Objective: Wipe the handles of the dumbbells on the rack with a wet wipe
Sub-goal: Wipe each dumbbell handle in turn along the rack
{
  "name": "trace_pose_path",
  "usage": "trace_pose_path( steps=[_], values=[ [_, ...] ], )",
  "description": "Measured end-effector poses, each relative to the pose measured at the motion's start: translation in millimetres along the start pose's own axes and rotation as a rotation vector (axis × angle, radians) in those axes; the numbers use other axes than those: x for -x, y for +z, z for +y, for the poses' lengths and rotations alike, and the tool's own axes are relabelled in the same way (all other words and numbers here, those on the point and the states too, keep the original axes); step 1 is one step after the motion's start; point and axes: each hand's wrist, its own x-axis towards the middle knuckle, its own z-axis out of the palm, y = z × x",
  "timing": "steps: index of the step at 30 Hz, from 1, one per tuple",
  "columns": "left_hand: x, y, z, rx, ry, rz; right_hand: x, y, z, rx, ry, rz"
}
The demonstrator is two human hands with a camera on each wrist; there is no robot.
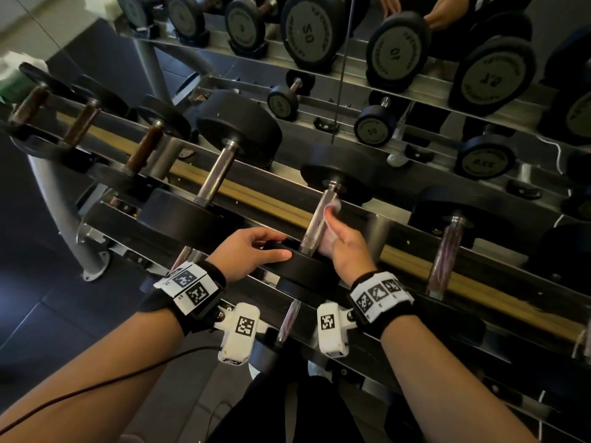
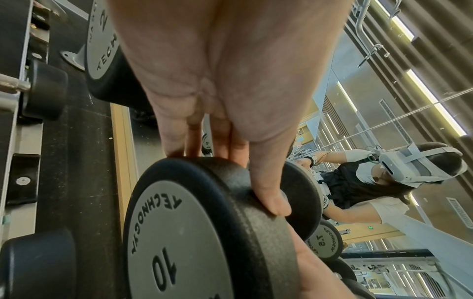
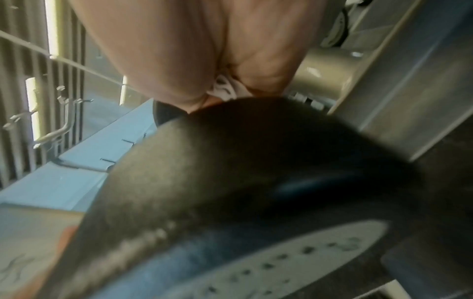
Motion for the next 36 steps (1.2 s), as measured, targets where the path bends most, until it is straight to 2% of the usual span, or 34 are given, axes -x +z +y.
trace_pose_path(
  steps=[5,9,14,19,23,26,27,29,30,31,33,36],
  values=[
    [0,0,0,-0.009,-0.003,0.005,16,-7,-2,0.309,-0.07,-0.018],
    [1,1,0,-0.007,0.001,0.012,0,-13,-27,0.176,-0.051,0.205],
    [1,3,-2,0.003,-0.004,0.042,2,15,-16,0.454,-0.05,0.054],
    [0,2,-6,0.001,-0.012,0.044,13,1,-6,0.652,-0.134,-0.042],
    [2,4,-6,0.003,-0.003,0.045,24,-6,-5,0.591,-0.103,-0.072],
    [5,5,-4,0.011,0.011,0.04,28,-13,-13,0.637,-0.036,-0.162],
    [7,5,-3,0.017,0.011,0.044,27,-16,-21,0.571,-0.012,-0.15],
    [7,5,-3,0.024,0.002,0.058,16,-24,-38,0.441,0.014,0.015],
    [7,6,-2,0.026,-0.004,0.067,8,-27,-47,0.443,-0.016,0.098],
    [6,6,-2,0.026,-0.013,0.074,0,-28,-52,0.459,-0.069,0.117],
    [4,7,-1,0.013,-0.027,0.082,-4,-19,-55,0.522,-0.136,0.069],
    [2,7,-1,0.02,-0.039,0.096,-3,-2,-38,0.569,-0.16,-0.001]
  ],
)
